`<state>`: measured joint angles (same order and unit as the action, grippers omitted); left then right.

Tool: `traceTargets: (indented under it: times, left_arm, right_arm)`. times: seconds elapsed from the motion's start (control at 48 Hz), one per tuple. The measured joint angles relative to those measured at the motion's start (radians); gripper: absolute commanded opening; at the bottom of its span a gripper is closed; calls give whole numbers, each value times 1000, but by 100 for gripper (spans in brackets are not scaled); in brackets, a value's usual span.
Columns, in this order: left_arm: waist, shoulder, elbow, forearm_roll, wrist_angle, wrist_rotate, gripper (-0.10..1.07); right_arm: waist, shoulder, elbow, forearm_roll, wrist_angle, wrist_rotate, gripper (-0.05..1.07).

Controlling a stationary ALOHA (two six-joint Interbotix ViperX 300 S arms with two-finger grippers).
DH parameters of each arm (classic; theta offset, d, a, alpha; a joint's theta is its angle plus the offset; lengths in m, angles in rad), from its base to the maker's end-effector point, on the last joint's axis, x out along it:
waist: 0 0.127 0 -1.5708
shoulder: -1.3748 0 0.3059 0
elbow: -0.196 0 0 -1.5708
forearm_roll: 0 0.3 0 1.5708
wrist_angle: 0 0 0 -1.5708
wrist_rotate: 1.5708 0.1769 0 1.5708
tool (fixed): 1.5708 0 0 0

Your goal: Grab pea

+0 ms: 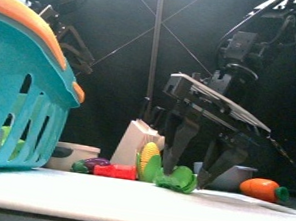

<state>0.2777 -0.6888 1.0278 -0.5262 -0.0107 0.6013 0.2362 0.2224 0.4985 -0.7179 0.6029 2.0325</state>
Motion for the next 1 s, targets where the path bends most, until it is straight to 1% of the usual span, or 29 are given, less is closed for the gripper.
traceTargets:
  times: [0.354,0.479,0.75,1.0]
  left_arm:
    - [0,-2,0,0,-3,-2,89]
    - [0,-2,0,0,-5,-2,89]
    - [0,-2,0,2,-17,-2,89]
    - [0,-2,2,0,-15,-2,89]
  right_arm:
    - [-2,0,3,5,8,0,70]
    - [-2,-8,5,2,29,0,70]
    - [-2,-92,5,-21,84,-2,70]
    - [-2,-103,6,-38,94,-3,70]
